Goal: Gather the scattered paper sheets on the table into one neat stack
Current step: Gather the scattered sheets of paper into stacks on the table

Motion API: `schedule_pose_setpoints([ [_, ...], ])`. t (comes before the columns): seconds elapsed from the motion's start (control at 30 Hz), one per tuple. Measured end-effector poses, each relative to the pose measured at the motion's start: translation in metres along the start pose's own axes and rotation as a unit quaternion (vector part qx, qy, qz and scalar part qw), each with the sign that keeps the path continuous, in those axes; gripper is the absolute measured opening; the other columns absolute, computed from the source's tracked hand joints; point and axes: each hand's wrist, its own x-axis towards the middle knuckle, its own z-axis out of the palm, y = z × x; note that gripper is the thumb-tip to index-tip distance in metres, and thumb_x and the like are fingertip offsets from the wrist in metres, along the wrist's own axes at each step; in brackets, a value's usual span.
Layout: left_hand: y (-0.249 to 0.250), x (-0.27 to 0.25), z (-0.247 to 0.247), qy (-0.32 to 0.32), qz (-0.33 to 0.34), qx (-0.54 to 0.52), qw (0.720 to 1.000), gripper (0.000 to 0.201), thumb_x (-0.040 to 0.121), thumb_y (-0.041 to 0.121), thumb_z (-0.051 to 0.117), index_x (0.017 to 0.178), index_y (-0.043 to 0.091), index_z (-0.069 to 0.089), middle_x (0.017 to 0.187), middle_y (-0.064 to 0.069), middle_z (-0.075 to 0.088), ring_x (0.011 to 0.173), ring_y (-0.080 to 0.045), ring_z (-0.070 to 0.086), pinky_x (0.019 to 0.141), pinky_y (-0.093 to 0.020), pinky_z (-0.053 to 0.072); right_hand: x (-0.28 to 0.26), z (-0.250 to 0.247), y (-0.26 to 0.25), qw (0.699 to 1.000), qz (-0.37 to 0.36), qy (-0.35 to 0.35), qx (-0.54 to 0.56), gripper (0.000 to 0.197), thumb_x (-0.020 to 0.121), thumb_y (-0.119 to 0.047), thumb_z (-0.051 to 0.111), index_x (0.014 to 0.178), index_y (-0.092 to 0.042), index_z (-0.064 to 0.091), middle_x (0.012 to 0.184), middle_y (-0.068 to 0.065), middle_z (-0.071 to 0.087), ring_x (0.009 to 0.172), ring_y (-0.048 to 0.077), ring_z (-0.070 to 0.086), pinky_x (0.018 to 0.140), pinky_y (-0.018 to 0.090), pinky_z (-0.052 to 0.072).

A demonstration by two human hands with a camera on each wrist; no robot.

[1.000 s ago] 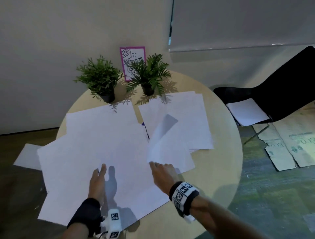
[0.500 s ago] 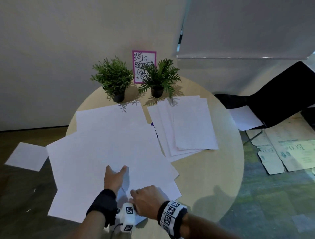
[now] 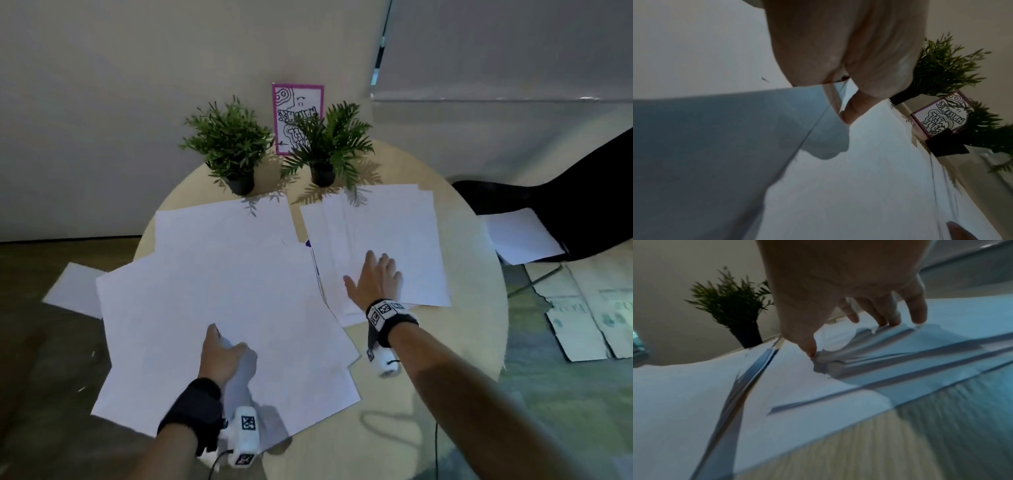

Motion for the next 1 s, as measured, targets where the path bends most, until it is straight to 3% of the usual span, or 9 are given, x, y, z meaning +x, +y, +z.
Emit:
schedule_pose_setpoints([
  [0.2,-0.004,0.001,0.005,0.017,-0.011,-0.007,1.000,0.066,0.087,0.006,0.067,0.136,-0.009,0.025,0.145,-0.027,0.029,0.137,-0.043,0.028,0.107,-0.047,0.033,0.024,0.005,-0.004,0.998,0.032,-0.039,0.023,0.054,0.075,-0.042,0.065,0.109,-0.005,0.045,0.101,0.015,0.054,0.094,0.034,0.057,0.072,0.042,0.056],
  [0.27,-0.004,-0.001,0.006,0.025,-0.012,-0.016,0.999,0.047,0.087,0.003,0.065,0.120,-0.007,0.034,0.119,-0.024,0.043,0.130,-0.043,0.036,0.096,-0.042,0.039,0.026,0.002,-0.007,0.997,0.034,-0.062,0.029,0.051,0.071,-0.033,0.065,0.107,-0.004,0.044,0.099,0.016,0.053,0.092,0.035,0.057,0.072,0.043,0.057],
  [0.3,-0.001,-0.005,0.006,0.025,-0.006,-0.019,0.999,0.032,0.087,0.000,0.064,0.104,0.000,0.037,0.097,-0.014,0.040,0.094,-0.033,0.043,0.084,-0.036,0.038,0.027,-0.001,-0.008,0.996,0.033,-0.077,0.023,0.055,0.070,-0.033,0.068,0.109,-0.003,0.044,0.100,0.017,0.053,0.093,0.035,0.057,0.073,0.044,0.057],
  [0.33,-0.003,-0.003,0.007,0.027,-0.003,-0.019,0.999,0.032,0.086,-0.002,0.063,0.093,0.008,0.034,0.087,-0.004,0.029,0.089,-0.017,0.019,0.077,-0.033,0.033,0.027,-0.004,-0.009,0.995,0.030,-0.091,0.016,0.060,0.071,-0.034,0.073,0.112,-0.003,0.043,0.103,0.018,0.053,0.096,0.035,0.056,0.075,0.045,0.057],
  [0.53,-0.006,0.001,0.001,0.001,-0.011,-0.023,1.000,0.035,0.084,0.003,0.066,0.096,0.011,0.034,0.091,0.001,0.024,0.084,-0.020,0.027,0.078,-0.032,0.031,0.026,-0.013,-0.010,0.994,-0.024,-0.099,-0.039,0.085,0.080,-0.024,0.073,0.144,-0.004,0.022,0.113,0.026,0.054,0.101,0.039,0.055,0.086,0.048,0.054],
  [0.67,-0.006,0.004,0.002,0.009,-0.001,-0.017,1.000,0.043,0.084,-0.002,0.064,0.082,0.016,0.026,0.087,0.001,0.019,0.079,-0.019,0.020,0.069,-0.031,0.025,0.025,-0.015,-0.002,0.992,-0.097,-0.047,-0.070,0.087,0.085,-0.011,0.060,0.154,-0.019,0.008,0.116,0.024,0.050,0.070,0.031,0.060,0.065,0.039,0.055],
  [0.77,-0.006,0.006,0.002,0.010,0.002,-0.020,1.000,0.044,0.083,-0.003,0.064,0.081,0.017,0.025,0.086,0.000,0.018,0.077,-0.018,0.019,0.066,-0.031,0.023,0.022,-0.013,0.005,0.981,-0.158,-0.030,-0.113,0.066,0.090,-0.002,0.048,0.149,-0.022,0.028,0.132,0.025,0.041,0.053,0.027,0.051,0.053,0.034,0.045],
  [0.87,-0.006,0.005,0.002,0.013,0.005,-0.016,1.000,0.046,0.082,-0.003,0.065,0.079,0.018,0.024,0.086,0.000,0.016,0.076,-0.017,0.018,0.065,-0.031,0.022,0.019,-0.018,0.009,0.975,-0.168,-0.050,-0.138,0.027,0.096,-0.003,0.043,0.117,-0.009,0.057,0.120,0.015,0.051,0.070,0.028,0.063,0.061,0.035,0.050],
  [1.0,-0.003,0.005,0.003,0.019,0.006,-0.017,1.000,0.046,0.082,-0.003,0.066,0.079,0.018,0.025,0.085,0.000,0.017,0.075,-0.017,0.018,0.063,-0.031,0.022,0.018,-0.024,0.010,0.965,-0.182,-0.071,-0.178,0.021,0.095,-0.002,0.047,0.112,-0.005,0.058,0.108,0.008,0.057,0.083,0.026,0.067,0.064,0.032,0.046],
])
